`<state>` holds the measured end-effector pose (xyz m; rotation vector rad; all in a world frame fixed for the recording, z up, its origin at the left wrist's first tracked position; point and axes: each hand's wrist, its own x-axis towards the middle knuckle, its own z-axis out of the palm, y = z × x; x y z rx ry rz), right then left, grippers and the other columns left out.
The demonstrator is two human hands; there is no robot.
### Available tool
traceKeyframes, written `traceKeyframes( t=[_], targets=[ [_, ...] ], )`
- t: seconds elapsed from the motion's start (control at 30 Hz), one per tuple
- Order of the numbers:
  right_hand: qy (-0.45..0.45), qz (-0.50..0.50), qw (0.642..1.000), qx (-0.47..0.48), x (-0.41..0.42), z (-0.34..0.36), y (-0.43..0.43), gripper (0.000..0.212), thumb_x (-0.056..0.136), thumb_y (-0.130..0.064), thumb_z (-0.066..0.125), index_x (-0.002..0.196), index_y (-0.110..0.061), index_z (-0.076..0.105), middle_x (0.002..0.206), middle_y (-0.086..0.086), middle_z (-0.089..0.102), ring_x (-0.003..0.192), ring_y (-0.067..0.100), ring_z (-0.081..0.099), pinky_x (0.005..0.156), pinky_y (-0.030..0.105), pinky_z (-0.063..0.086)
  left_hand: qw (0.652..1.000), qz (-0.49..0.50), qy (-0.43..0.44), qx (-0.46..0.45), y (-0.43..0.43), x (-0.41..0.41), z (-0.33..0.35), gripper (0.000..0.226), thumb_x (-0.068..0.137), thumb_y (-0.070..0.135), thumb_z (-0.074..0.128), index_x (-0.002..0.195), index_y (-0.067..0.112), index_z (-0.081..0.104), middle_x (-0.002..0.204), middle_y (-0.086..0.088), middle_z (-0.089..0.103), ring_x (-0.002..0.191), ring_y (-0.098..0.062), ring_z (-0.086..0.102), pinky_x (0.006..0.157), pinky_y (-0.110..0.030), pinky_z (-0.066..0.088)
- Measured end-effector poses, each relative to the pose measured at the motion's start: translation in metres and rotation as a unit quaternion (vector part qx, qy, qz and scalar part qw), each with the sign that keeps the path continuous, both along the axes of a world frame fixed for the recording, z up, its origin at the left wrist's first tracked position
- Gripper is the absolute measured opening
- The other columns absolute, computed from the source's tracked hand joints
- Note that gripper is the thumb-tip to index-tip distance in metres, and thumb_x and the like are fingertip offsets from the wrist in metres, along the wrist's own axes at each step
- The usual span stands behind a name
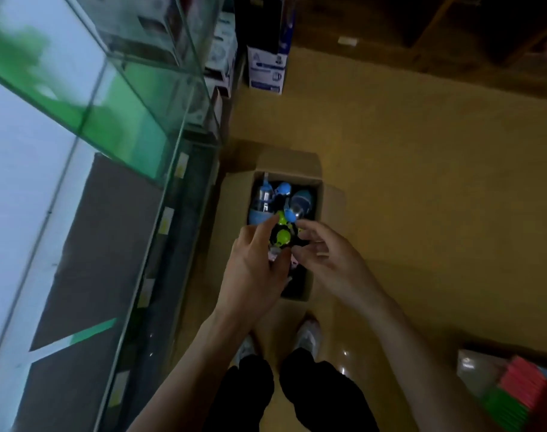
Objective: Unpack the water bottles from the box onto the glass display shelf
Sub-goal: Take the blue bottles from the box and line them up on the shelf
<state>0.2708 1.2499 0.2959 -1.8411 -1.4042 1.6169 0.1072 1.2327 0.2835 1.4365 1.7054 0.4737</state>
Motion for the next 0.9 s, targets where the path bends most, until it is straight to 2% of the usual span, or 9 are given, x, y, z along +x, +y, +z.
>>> traceKeyframes(
  t=[0.1,0.2,0.37,0.5,0.57,0.63,0.7,0.83,0.9],
  targets=[
    [-0.009,0.002,1.000,-0.006,0.010,-0.058,0.001,0.047,0.100,-0.036,0.064,0.145,-0.036,0.052,0.127,-0.019,0.059,0.110,-0.004,0.061,0.079,0.013,0.052,1.000,0.002,-0.007,-0.006,0.003,0.008,-0.054,0.056,0.097,0.031,0.062,0.149,0.032,0.038,0.126,0.002,0.050,0.109,-0.020,0.058,0.087,-0.040,0.055],
    [-0.014,0.009,1.000,-0.011,0.017,-0.112,0.008,0.049,0.099,-0.040,0.064,0.146,-0.038,0.051,0.128,-0.020,0.058,0.113,0.000,0.059,0.094,0.023,0.051,1.000,-0.003,-0.010,-0.009,0.007,0.014,-0.110,0.056,0.097,0.032,0.061,0.148,0.032,0.039,0.127,0.003,0.049,0.111,-0.019,0.058,0.089,-0.041,0.055],
    [-0.027,0.025,0.999,0.000,0.023,-0.207,0.019,0.049,0.099,-0.035,0.065,0.146,-0.037,0.049,0.127,-0.017,0.056,0.111,0.000,0.060,0.094,0.024,0.053,1.000,-0.016,-0.006,0.000,0.017,0.020,-0.204,0.057,0.096,0.028,0.063,0.149,0.028,0.041,0.132,-0.001,0.050,0.114,-0.017,0.056,0.091,-0.032,0.050],
    [-0.041,0.049,0.998,0.019,0.026,-0.279,0.029,0.051,0.100,-0.034,0.064,0.148,-0.037,0.047,0.131,-0.015,0.056,0.110,-0.003,0.059,0.090,0.021,0.053,0.999,-0.034,-0.001,0.016,0.029,0.022,-0.270,0.057,0.097,0.028,0.062,0.149,0.027,0.040,0.131,-0.003,0.050,0.113,-0.016,0.054,0.086,-0.022,0.044],
    [-0.055,0.058,0.996,0.027,0.028,-0.305,0.033,0.051,0.099,-0.035,0.066,0.147,-0.038,0.047,0.131,-0.015,0.057,0.108,-0.004,0.060,0.091,0.022,0.053,0.998,-0.051,0.002,0.024,0.036,0.022,-0.292,0.059,0.097,0.027,0.063,0.150,0.027,0.039,0.133,-0.004,0.050,0.115,-0.018,0.055,0.091,-0.029,0.049],
    [-0.077,0.074,0.993,0.041,0.030,-0.330,0.036,0.053,0.099,-0.036,0.067,0.148,-0.038,0.047,0.128,-0.016,0.056,0.103,-0.010,0.058,0.083,0.011,0.047,0.998,-0.061,0.004,0.026,0.042,0.023,-0.317,0.062,0.096,0.026,0.064,0.152,0.028,0.037,0.136,-0.005,0.049,0.120,-0.020,0.053,0.098,-0.039,0.050],
    [-0.105,0.101,0.987,0.064,0.033,-0.349,0.040,0.055,0.099,-0.035,0.066,0.150,-0.038,0.045,0.131,-0.015,0.054,0.101,-0.010,0.056,0.082,0.007,0.042,0.997,-0.070,0.007,0.033,0.048,0.023,-0.340,0.063,0.096,0.027,0.064,0.152,0.029,0.036,0.136,-0.005,0.049,0.123,-0.021,0.052,0.100,-0.040,0.049],
    [-0.173,0.165,0.965,0.106,0.037,-0.373,0.056,0.062,0.100,-0.039,0.062,0.156,-0.035,0.035,0.150,-0.004,0.045,0.129,0.011,0.051,0.098,0.021,0.040,0.992,-0.111,0.028,0.057,0.064,0.023,-0.374,0.063,0.095,0.030,0.063,0.152,0.031,0.034,0.132,-0.008,0.051,0.120,-0.025,0.054,0.098,-0.039,0.048],
    [-0.202,0.191,0.953,0.124,0.037,-0.381,0.065,0.065,0.101,-0.040,0.061,0.158,-0.034,0.032,0.156,-0.003,0.040,0.138,0.015,0.046,0.103,0.025,0.039,0.989,-0.130,0.032,0.066,0.073,0.024,-0.384,0.064,0.095,0.029,0.064,0.151,0.031,0.035,0.132,-0.009,0.051,0.122,-0.027,0.054,0.099,-0.042,0.048]
  ],
)
